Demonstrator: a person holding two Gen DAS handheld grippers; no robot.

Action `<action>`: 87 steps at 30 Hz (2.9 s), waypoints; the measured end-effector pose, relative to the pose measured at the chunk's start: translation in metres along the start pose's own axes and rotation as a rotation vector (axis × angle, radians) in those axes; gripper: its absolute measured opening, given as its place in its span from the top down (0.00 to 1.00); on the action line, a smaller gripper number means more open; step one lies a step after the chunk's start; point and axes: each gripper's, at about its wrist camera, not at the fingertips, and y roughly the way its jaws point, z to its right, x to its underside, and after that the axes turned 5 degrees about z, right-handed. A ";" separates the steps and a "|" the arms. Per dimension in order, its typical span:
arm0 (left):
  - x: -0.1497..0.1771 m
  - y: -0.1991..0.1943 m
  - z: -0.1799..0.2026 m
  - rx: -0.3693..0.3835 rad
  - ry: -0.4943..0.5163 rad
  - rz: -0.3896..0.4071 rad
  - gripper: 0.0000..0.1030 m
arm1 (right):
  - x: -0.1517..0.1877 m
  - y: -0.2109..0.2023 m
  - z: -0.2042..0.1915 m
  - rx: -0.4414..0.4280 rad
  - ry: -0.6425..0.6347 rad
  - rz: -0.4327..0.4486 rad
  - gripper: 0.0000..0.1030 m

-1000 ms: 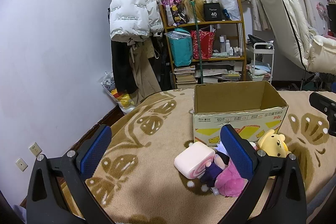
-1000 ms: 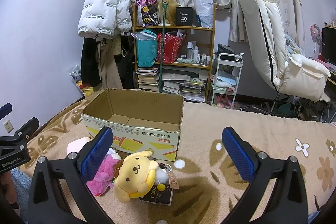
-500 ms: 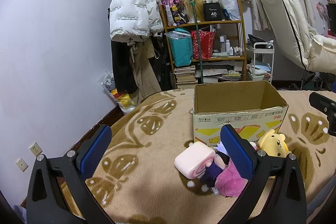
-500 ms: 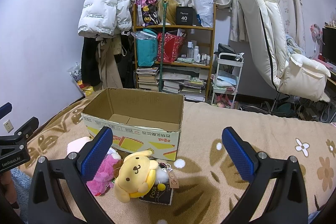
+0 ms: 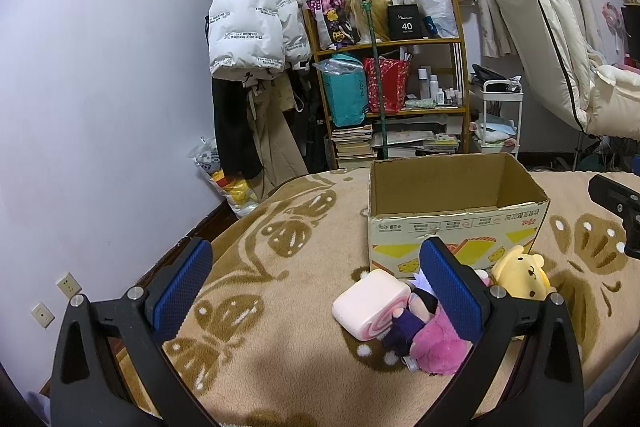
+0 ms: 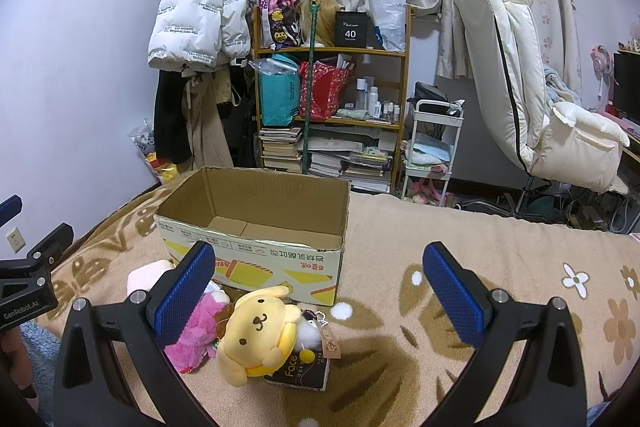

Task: Organize soft objects

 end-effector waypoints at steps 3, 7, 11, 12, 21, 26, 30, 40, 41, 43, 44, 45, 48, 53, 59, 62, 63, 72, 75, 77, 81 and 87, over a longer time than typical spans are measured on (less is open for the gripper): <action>0.000 0.000 0.000 0.000 -0.001 0.001 0.01 | 0.000 0.000 0.000 0.001 0.001 -0.002 0.00; 0.000 0.000 0.000 0.000 -0.001 0.000 0.01 | 0.000 0.000 0.000 0.001 -0.001 -0.001 0.00; 0.000 0.000 0.000 0.000 0.000 0.001 0.01 | 0.000 0.000 0.000 0.001 0.000 -0.003 0.00; 0.000 0.000 0.000 -0.001 0.000 0.001 0.01 | 0.000 0.000 0.000 0.001 0.000 -0.003 0.00; 0.000 0.000 0.000 0.000 0.000 0.000 0.01 | 0.000 0.001 0.000 0.002 0.000 -0.003 0.00; 0.000 0.000 0.000 0.000 0.000 0.001 0.01 | 0.000 0.001 0.000 0.002 0.000 -0.005 0.00; 0.000 0.000 0.000 0.000 0.000 0.001 0.01 | 0.000 0.001 0.000 0.002 0.001 -0.005 0.00; 0.000 0.000 -0.001 -0.004 -0.001 -0.001 0.01 | 0.001 0.002 -0.001 0.001 0.001 -0.007 0.00; 0.000 0.001 -0.001 -0.005 -0.004 -0.002 0.01 | 0.001 0.002 -0.001 0.002 0.001 -0.007 0.00; 0.001 0.002 -0.003 -0.008 -0.008 -0.009 0.01 | 0.001 0.002 -0.001 0.002 0.002 -0.007 0.00; 0.001 0.003 -0.004 -0.009 -0.010 -0.013 0.01 | 0.002 0.003 -0.001 0.002 0.002 -0.008 0.00; 0.001 0.003 -0.004 -0.012 -0.012 -0.016 0.01 | 0.002 0.003 -0.001 0.001 0.002 -0.008 0.00; 0.000 0.006 -0.004 -0.023 -0.010 -0.024 0.01 | 0.003 0.003 -0.002 0.001 0.003 -0.010 0.00; -0.002 0.016 -0.003 -0.041 -0.003 -0.052 0.01 | 0.006 0.007 -0.003 -0.001 0.000 -0.021 0.00; -0.004 0.039 -0.005 -0.055 -0.004 -0.112 0.01 | 0.007 0.024 -0.005 -0.007 -0.009 -0.041 0.00; -0.004 0.051 -0.007 -0.052 -0.013 -0.153 0.01 | 0.008 0.029 -0.007 -0.011 -0.007 -0.059 0.00; -0.003 0.056 -0.007 -0.053 -0.019 -0.169 0.01 | 0.006 0.031 -0.008 -0.013 -0.005 -0.070 0.00; 0.000 0.102 -0.011 -0.091 -0.050 -0.252 0.01 | 0.013 0.059 -0.018 -0.009 -0.031 -0.152 0.00; 0.004 0.116 -0.007 -0.090 -0.045 -0.278 0.01 | 0.016 0.069 -0.020 -0.014 -0.029 -0.182 0.00; 0.007 0.123 -0.005 -0.075 -0.048 -0.299 0.01 | 0.020 0.074 -0.022 -0.021 -0.025 -0.200 0.00; 0.015 0.132 -0.006 -0.047 -0.089 -0.344 0.01 | 0.028 0.084 -0.026 -0.040 -0.023 -0.240 0.00; 0.031 0.145 -0.003 0.023 -0.135 -0.429 0.01 | 0.033 0.098 -0.029 -0.061 -0.033 -0.292 0.00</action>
